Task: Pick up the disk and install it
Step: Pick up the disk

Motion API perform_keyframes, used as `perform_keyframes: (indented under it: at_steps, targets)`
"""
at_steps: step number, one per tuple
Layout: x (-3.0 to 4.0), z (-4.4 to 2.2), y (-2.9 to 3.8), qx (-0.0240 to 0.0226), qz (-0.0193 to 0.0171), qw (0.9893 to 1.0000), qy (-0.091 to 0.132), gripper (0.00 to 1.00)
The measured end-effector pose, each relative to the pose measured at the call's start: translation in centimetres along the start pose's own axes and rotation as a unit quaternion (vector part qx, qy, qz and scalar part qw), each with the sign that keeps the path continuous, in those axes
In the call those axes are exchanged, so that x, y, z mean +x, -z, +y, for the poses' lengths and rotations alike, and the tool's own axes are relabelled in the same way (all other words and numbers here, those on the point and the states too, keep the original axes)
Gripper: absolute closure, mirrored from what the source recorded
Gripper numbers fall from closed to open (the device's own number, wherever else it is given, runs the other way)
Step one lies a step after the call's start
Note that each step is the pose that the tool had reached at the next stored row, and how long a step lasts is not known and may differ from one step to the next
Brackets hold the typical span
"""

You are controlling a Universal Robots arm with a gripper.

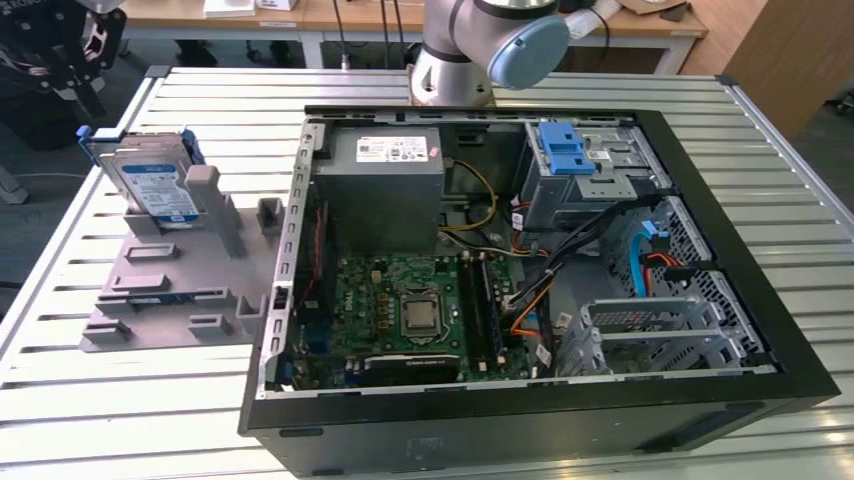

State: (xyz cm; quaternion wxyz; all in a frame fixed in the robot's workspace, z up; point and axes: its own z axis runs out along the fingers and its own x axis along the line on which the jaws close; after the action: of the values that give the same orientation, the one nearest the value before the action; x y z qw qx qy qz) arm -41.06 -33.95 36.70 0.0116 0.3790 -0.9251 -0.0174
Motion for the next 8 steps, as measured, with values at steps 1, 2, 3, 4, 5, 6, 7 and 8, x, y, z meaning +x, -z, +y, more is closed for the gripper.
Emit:
perform_keyframes:
  at_steps: [1, 2, 3, 4, 5, 6, 7, 8]
  targets:
    - [0.0, 0.0, -0.01, 0.0001, 0.0003, 1.0, 0.007, 0.89]
    - [0.0, 0.0, -0.01, 0.0001, 0.0006, 0.9999, 0.014, 0.89]
    - [0.0, 0.0, -0.02, 0.0002, 0.0008, 0.9998, 0.02, 0.89]
    - [0.0, 0.0, -0.02, 0.0002, 0.0011, 0.9996, 0.027, 0.89]
    - [0.0, 0.0, -0.03, 0.0003, 0.0014, 0.9994, 0.034, 0.89]
    - [0.0, 0.0, -0.04, 0.0004, 0.0017, 0.9991, 0.041, 0.89]
    - [0.0, 0.0, -0.06, 0.0004, 0.002, 0.9988, 0.049, 0.89]
    - [0.0, 0.0, -0.07, 0.0005, 0.0024, 0.9983, 0.058, 0.89]
